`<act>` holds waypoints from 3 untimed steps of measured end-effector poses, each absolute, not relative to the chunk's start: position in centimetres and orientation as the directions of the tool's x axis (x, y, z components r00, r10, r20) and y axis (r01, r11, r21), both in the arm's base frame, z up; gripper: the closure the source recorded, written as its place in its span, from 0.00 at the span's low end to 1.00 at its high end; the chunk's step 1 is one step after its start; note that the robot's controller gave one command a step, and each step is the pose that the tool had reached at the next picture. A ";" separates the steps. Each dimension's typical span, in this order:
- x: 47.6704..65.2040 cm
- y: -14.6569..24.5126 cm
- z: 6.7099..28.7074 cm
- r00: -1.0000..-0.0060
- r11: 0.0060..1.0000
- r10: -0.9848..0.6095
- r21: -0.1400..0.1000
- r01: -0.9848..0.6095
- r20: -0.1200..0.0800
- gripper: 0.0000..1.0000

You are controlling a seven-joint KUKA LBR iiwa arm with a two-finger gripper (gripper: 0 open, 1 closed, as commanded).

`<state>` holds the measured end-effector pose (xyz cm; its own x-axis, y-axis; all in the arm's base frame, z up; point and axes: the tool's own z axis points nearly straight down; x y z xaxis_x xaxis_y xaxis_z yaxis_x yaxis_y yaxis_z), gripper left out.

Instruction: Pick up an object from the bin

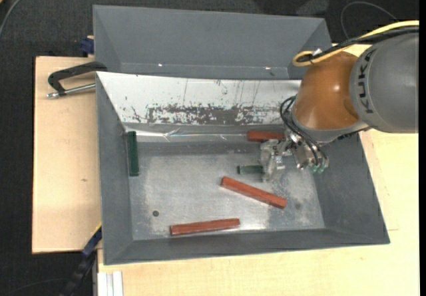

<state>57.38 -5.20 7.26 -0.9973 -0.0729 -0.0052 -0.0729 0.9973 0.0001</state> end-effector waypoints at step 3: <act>55.5 -3.8 15.5 -0.857 0.857 -0.515 0.003 -0.515 0.001 1.00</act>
Offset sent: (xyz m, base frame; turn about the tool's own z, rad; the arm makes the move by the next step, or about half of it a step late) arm -0.0039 0.0081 -0.0026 -0.0928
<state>55.52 -3.81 15.48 -0.8572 -0.5151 0.0013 -0.5151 0.8572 0.0032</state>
